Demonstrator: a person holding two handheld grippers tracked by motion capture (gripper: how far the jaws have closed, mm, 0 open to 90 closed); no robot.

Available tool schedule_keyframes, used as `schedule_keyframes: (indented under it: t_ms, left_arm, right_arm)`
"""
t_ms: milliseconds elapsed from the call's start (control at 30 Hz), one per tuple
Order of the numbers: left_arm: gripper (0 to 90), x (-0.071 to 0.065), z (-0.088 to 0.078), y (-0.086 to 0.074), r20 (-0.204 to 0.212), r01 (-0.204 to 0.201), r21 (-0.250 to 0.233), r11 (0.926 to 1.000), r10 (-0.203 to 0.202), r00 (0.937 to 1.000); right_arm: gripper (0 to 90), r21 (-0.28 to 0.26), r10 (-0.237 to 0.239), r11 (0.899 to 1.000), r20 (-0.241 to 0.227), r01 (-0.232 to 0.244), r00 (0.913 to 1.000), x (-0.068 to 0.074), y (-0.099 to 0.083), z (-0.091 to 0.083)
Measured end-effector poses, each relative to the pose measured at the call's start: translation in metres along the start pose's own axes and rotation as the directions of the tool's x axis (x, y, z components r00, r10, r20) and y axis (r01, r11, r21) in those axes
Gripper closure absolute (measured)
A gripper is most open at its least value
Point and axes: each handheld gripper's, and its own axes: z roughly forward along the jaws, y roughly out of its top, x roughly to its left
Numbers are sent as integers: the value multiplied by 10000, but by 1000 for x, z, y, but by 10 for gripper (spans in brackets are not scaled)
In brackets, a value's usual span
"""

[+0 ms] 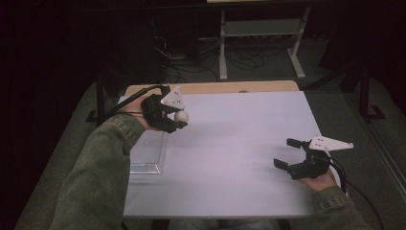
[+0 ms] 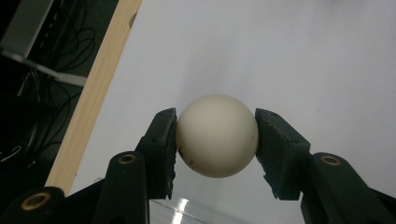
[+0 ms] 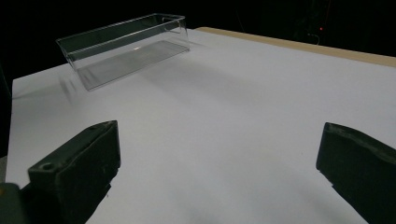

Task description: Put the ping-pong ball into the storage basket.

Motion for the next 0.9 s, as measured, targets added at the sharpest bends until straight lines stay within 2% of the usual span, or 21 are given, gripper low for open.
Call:
schedule_keyframes:
  t_ms: [167,633,900]
  left_arm:
    - [506,2,-4,-12,-91,208,117,9997,-207,9997]
    - [506,5,-12,-33,-266,543,392,9978,-533,9982]
    - [506,8,-18,-48,-449,878,555,9946,-854,9953]
  right_arm:
    - [0,18,-6,10000,16,6,10000,0,0,0]
    - [0,86,-6,10000,41,6,10000,0,0,1]
    - [0,121,2,9999,30,-2,10000,1,-1,1]
